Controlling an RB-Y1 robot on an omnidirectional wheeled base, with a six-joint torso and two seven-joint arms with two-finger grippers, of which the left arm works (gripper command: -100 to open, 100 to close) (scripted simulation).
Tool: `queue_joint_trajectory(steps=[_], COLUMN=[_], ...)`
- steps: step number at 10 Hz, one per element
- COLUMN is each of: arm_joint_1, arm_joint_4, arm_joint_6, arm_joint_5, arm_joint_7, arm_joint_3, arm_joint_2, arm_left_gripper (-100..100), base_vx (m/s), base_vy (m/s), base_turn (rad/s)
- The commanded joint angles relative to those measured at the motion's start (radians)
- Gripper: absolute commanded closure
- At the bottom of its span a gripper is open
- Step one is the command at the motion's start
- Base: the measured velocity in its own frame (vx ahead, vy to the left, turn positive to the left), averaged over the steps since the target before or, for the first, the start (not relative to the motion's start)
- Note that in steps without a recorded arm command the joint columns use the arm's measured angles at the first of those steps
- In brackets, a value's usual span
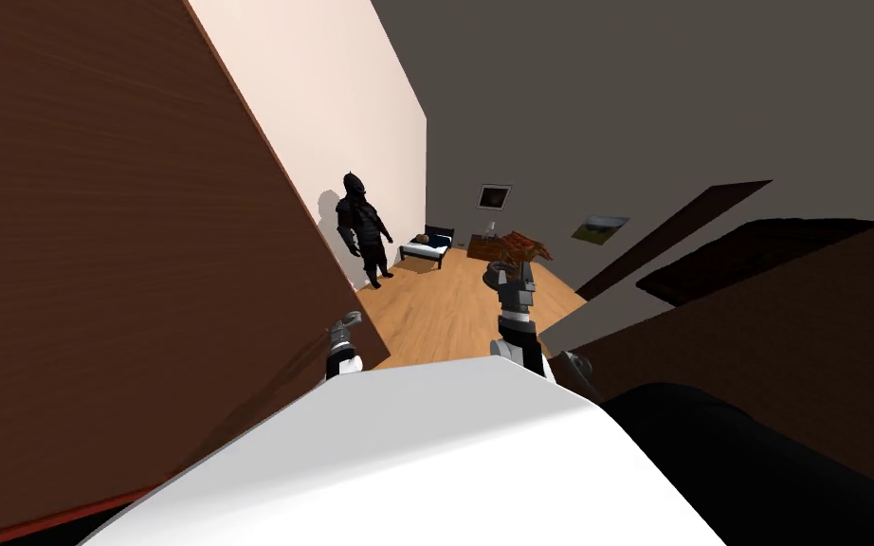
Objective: Push the door open
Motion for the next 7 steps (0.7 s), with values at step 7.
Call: queue_joint_trajectory(steps=[7], arm_joint_1=[0.007], arm_joint_4=[0.003], arm_joint_6=[-0.008], arm_joint_5=[0.037], arm_joint_7=[-0.023], arm_joint_3=[0.064], arm_joint_2=[0.015], arm_left_gripper=[100], base_vx=[0.159], base_vy=[-0.006], base_turn=[0.046])
